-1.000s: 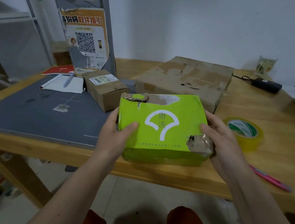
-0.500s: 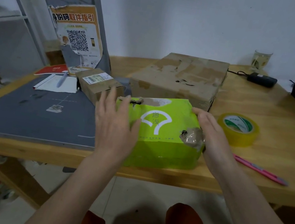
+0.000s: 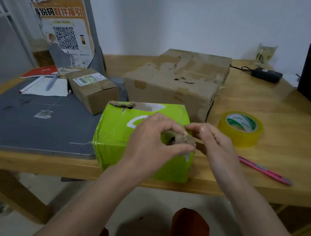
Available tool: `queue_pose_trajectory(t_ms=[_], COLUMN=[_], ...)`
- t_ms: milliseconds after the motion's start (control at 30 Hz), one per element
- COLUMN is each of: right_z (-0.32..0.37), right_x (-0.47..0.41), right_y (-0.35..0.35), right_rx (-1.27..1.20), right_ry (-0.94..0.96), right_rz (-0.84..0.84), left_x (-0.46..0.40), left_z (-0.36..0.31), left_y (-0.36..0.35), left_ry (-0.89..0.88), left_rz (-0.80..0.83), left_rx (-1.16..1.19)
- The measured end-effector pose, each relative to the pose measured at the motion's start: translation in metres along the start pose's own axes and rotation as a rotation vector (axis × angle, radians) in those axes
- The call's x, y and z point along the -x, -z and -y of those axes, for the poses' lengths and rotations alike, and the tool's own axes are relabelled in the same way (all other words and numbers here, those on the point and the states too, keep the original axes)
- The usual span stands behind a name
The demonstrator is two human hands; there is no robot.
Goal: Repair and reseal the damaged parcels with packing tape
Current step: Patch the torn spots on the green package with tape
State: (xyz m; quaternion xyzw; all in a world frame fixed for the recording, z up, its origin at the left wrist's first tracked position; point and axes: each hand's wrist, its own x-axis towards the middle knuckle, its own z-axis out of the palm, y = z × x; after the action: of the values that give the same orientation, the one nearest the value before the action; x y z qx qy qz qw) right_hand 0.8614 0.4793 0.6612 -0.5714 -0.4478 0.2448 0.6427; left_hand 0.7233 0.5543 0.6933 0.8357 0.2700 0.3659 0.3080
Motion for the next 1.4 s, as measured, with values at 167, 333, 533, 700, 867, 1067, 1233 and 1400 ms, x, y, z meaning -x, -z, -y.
queue_pose_trajectory(t_ms=[167, 333, 533, 700, 867, 1067, 1233, 1400], right_z=[-0.005, -0.004, 0.016, 0.048, 0.066, 0.05, 0.044, 0.046], right_x=[0.003, 0.001, 0.001, -0.006, -0.02, -0.035, -0.036, -0.04], right_y=[-0.002, 0.003, -0.001, -0.003, -0.016, -0.02, -0.019, -0.012], right_rx=[0.101, 0.203, 0.343, 0.861, 1.157, 1.122, 1.078, 1.013], right_ry=[0.109, 0.128, 0.114, 0.171, 0.291, 0.606, 0.654, 0.536], right_rz=[-0.008, -0.002, 0.068, 0.238, 0.428, 0.49, 0.494, 0.526], left_x=[0.015, 0.027, 0.029, 0.035, 0.04, 0.039, 0.039, 0.035], left_z=[0.012, 0.03, 0.036, 0.04, 0.041, 0.042, 0.042, 0.042], left_y=[-0.005, -0.014, -0.017, -0.02, -0.019, -0.014, -0.012, -0.008], left_ry=[-0.291, -0.467, -0.546, -0.576, -0.6, -0.568, -0.518, -0.483], left_rz=[-0.108, -0.255, -0.31, -0.35, -0.38, -0.353, -0.326, -0.32], left_rx=[0.075, 0.035, -0.003, -0.049, -0.054, 0.0, 0.024, -0.005])
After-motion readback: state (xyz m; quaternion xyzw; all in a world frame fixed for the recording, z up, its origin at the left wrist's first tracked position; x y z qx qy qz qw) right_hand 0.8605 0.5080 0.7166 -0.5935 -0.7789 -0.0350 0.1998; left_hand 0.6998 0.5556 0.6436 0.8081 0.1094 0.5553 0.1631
